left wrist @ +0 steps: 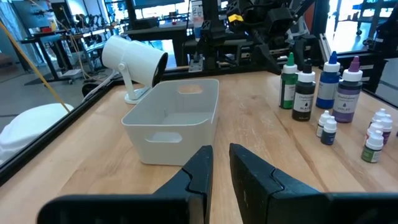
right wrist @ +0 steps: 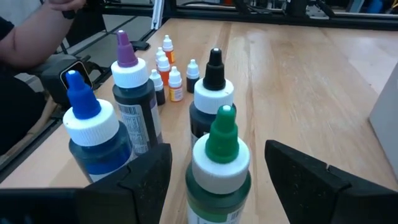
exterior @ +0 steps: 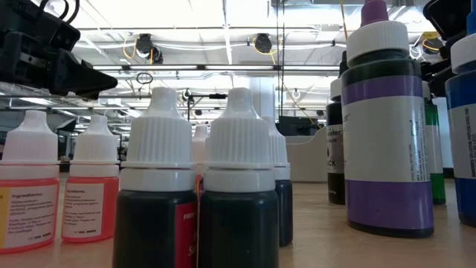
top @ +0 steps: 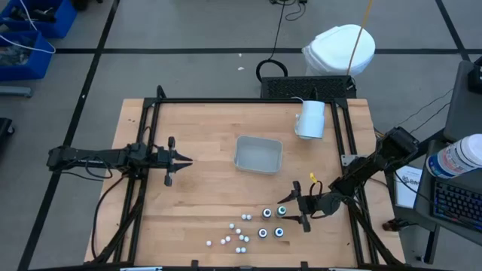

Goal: Pick & Place food coloring
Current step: Put the large green food coloring bottle into the gray bin

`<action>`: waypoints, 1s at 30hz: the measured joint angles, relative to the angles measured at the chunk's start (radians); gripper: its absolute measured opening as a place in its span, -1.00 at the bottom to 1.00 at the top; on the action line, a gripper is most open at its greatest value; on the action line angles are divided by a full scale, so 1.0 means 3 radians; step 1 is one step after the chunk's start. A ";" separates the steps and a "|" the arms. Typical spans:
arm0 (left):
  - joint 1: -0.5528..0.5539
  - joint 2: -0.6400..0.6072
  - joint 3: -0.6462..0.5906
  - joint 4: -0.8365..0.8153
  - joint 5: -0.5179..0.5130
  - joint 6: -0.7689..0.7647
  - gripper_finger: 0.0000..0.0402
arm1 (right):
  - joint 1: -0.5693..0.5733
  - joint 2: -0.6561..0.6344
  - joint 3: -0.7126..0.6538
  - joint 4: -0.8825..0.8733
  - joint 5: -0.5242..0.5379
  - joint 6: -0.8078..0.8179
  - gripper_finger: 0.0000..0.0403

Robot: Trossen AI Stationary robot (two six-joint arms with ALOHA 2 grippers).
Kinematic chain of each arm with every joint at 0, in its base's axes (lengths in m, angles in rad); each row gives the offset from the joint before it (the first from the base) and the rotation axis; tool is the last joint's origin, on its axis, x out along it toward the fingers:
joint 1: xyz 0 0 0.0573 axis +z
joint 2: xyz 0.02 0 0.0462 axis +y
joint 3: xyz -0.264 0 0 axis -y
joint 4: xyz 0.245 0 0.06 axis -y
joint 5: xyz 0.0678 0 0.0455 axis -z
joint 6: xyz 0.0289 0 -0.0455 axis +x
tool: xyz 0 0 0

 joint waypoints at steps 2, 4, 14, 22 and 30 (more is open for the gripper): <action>0.0000 0.0000 0.0000 0.0000 0.0000 -0.0007 -0.69 | 0.0000 0.0000 0.0000 -0.0005 0.0000 -0.0002 0.18; 0.0000 0.0000 0.0000 0.0000 0.0000 -0.0009 -0.69 | 0.0001 0.0000 0.0000 -0.0006 -0.0001 -0.0002 0.12; 0.0001 0.0001 0.0000 -0.0001 0.0000 -0.0012 -0.69 | 0.0001 0.0000 0.0000 0.0027 -0.0001 -0.0120 -0.35; 0.0001 0.0000 0.0000 0.0000 0.0000 -0.0014 -0.69 | 0.0001 -0.0040 -0.0001 0.0206 -0.0001 -0.0377 -0.45; 0.0001 0.0001 0.0000 0.0001 0.0000 -0.0014 -0.69 | -0.0044 -0.0440 -0.0004 0.0043 -0.0001 -0.0547 -0.43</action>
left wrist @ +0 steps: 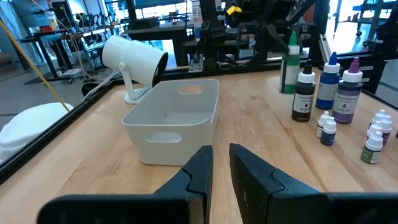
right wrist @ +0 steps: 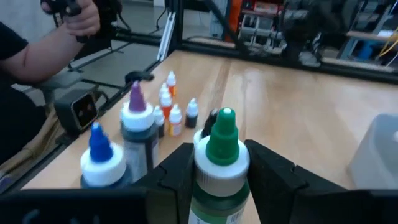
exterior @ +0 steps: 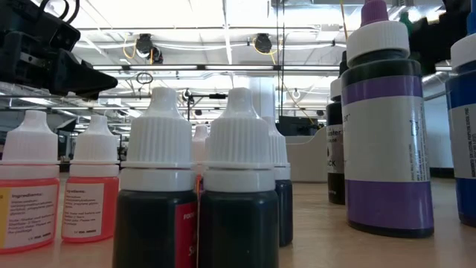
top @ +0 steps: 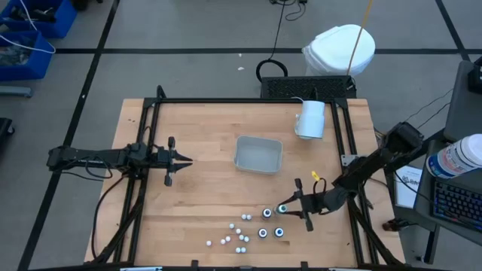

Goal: Pick & Place food coloring
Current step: Put the large green food coloring bottle into the gray bin

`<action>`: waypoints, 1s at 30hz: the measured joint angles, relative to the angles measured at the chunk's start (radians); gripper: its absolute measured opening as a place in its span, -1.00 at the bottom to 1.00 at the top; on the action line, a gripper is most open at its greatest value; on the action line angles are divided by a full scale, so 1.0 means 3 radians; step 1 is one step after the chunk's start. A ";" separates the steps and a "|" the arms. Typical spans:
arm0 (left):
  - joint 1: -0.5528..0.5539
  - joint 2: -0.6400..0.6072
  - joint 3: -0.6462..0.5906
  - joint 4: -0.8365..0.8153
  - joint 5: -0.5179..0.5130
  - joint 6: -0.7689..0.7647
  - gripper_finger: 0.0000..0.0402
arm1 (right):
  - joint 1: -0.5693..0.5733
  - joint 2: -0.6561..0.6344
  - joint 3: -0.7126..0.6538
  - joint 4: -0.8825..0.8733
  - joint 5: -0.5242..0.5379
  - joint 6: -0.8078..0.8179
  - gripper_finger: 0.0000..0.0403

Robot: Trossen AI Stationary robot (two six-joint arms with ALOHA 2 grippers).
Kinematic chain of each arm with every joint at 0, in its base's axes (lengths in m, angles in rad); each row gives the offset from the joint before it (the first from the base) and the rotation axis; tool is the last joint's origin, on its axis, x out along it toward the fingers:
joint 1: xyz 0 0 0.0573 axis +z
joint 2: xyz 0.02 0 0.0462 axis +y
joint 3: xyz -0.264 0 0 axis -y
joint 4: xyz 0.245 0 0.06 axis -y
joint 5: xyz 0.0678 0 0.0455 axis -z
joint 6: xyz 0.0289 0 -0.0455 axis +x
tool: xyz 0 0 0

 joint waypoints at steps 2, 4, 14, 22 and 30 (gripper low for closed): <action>0.0000 -0.0001 0.0000 0.0001 0.0000 0.0000 -0.69 | -0.0048 -0.0164 0.0000 -0.0096 0.0000 -0.0071 -0.45; 0.0000 -0.0001 0.0000 0.0001 0.0000 0.0000 -0.69 | -0.0115 -0.0332 0.0000 -0.0186 0.0004 -0.0140 -0.45; 0.0000 -0.0001 0.0000 0.0005 -0.0001 0.0014 -0.69 | -0.0706 -0.0811 0.0273 -0.0262 0.0011 -0.0627 -0.45; 0.0000 0.0001 0.0000 0.0028 -0.0004 0.0012 -0.69 | -0.1376 -0.0590 0.1189 -0.0961 -0.0539 -0.0802 -0.44; 0.0000 0.0003 0.0000 0.0029 -0.0036 0.0024 -0.69 | -0.2014 -0.0024 0.1722 -0.0980 -0.1145 -0.0750 -0.45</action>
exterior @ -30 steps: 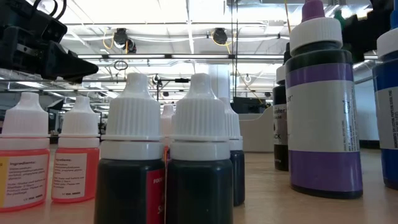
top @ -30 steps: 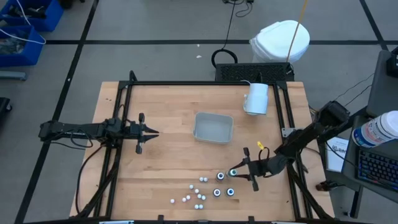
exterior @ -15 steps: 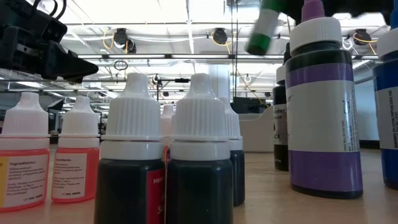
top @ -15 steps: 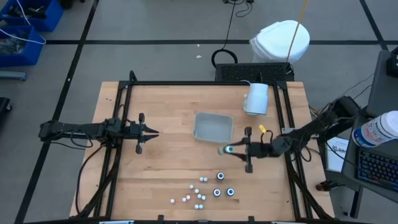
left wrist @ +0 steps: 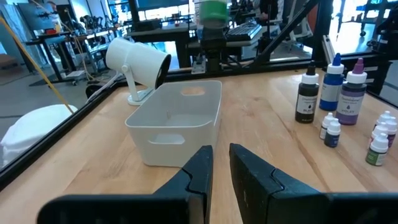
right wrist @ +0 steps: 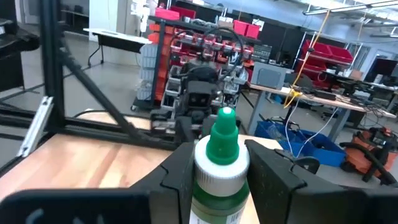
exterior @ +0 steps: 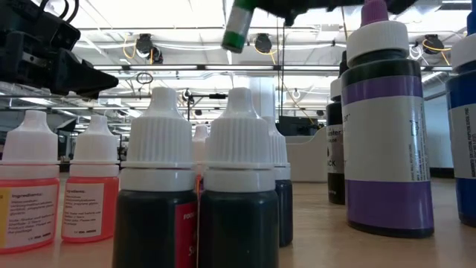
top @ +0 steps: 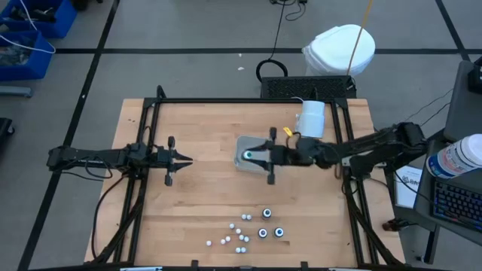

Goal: Pick & Place food coloring
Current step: Put the large green food coloring bottle into the gray bin

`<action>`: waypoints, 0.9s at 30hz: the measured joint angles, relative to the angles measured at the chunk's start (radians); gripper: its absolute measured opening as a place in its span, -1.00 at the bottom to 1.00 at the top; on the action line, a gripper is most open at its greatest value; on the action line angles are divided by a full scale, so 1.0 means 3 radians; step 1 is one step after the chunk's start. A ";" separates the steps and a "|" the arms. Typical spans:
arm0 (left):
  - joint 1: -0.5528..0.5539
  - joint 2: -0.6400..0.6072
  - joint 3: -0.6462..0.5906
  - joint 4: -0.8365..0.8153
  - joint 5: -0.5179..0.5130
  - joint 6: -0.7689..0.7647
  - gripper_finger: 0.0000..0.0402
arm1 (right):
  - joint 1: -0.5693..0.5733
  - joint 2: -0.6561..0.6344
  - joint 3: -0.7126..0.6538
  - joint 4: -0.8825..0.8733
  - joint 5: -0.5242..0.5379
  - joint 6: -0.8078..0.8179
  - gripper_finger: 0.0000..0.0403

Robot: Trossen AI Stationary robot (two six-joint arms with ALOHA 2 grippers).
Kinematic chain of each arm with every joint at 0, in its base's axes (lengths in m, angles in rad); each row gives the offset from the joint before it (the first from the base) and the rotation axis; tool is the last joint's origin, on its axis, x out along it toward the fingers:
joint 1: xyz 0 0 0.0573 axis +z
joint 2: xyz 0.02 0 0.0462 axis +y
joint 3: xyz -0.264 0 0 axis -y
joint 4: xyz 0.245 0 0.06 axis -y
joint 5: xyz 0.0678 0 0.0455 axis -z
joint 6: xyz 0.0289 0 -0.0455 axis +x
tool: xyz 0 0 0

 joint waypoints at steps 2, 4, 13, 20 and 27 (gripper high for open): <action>0.0000 0.0000 0.0000 -0.0001 0.0000 -0.0001 -0.69 | -0.0143 0.0129 0.0059 0.0037 -0.0064 0.0064 -0.45; 0.0000 0.0000 0.0000 -0.0001 0.0000 0.0001 -0.69 | -0.0270 0.0264 0.0108 0.0034 -0.0078 0.0136 -0.45; 0.0000 0.0000 0.0000 -0.0004 -0.0140 -0.0004 -0.69 | -0.0635 0.0801 0.0166 0.0116 -0.0141 0.0247 -0.44; 0.0000 0.0000 0.0000 -0.0004 -0.0139 -0.0008 -0.69 | -0.0818 0.0983 0.0169 0.0184 -0.0413 0.0402 -0.45; 0.0000 0.0000 0.0000 -0.0007 -0.0137 -0.0013 -0.69 | -0.0839 0.0987 0.0169 0.0144 -0.0406 0.0331 -0.45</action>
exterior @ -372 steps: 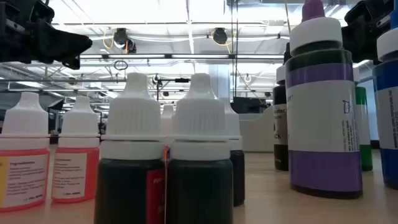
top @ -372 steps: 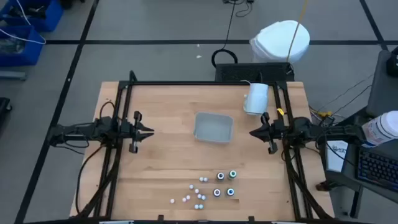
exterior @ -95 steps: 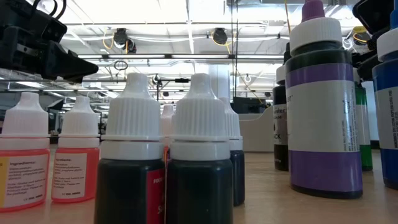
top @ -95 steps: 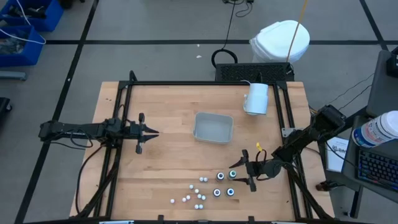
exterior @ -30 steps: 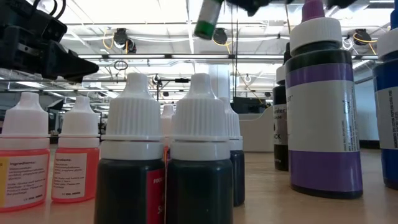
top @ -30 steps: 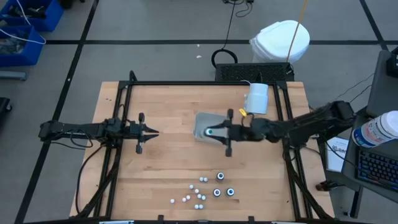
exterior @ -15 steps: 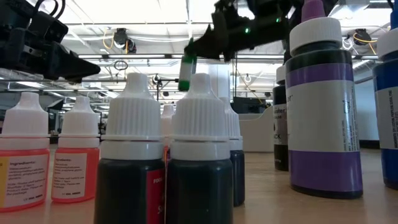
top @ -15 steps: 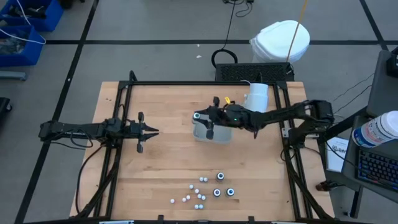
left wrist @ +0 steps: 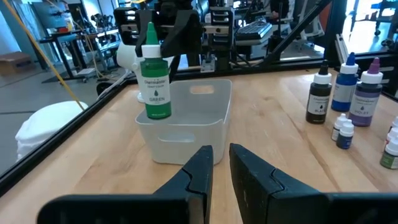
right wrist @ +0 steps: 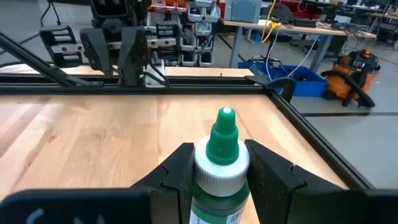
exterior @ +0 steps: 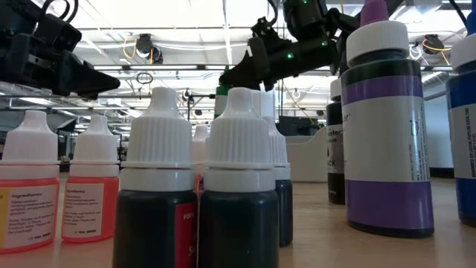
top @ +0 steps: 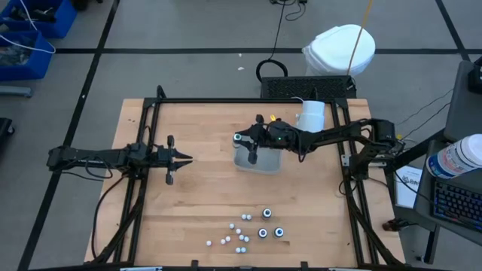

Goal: Pick & Place food coloring
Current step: Put the large green food coloring bottle into the gray bin

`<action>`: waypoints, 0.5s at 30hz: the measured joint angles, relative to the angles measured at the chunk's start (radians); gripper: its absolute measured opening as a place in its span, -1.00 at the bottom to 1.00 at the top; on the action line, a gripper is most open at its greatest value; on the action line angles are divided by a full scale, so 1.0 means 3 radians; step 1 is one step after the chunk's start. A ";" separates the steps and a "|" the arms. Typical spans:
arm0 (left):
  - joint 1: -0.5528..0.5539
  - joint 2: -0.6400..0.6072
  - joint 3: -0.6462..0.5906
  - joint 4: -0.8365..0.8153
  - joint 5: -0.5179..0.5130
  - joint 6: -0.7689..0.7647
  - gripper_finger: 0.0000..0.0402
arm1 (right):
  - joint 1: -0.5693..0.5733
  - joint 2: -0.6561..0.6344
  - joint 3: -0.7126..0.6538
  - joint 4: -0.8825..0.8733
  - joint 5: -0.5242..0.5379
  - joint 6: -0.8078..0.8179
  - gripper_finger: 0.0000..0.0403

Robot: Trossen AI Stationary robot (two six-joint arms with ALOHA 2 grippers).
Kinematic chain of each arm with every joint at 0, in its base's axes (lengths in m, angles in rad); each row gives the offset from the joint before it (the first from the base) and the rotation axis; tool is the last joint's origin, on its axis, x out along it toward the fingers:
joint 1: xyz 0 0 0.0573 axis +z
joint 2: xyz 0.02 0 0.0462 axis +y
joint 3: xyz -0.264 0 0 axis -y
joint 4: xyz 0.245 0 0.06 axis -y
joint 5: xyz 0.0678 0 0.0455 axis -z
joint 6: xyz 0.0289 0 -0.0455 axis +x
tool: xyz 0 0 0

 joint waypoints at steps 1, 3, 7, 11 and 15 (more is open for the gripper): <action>0.0000 0.0000 0.0000 -0.0001 0.0000 0.0000 -0.69 | 0.0000 0.0000 0.0000 -0.0010 0.0000 -0.0001 -0.45; 0.0000 0.0000 0.0000 -0.0011 0.0001 -0.0009 -0.69 | 0.0000 0.0000 0.0000 -0.0038 0.0002 0.0001 -0.45; 0.0000 0.0000 0.0000 -0.0020 0.0001 -0.0022 -0.69 | 0.0000 0.0000 0.0000 -0.0112 0.0034 0.0001 -0.44; 0.0000 0.0000 0.0000 -0.0020 0.0002 -0.0093 -0.69 | 0.0004 -0.0043 -0.0001 -0.0215 0.0229 -0.0053 -0.45; 0.0000 0.0000 0.0000 -0.0026 0.0004 -0.0115 -0.69 | 0.0021 -0.0172 -0.0011 -0.0326 0.0265 -0.0078 -0.44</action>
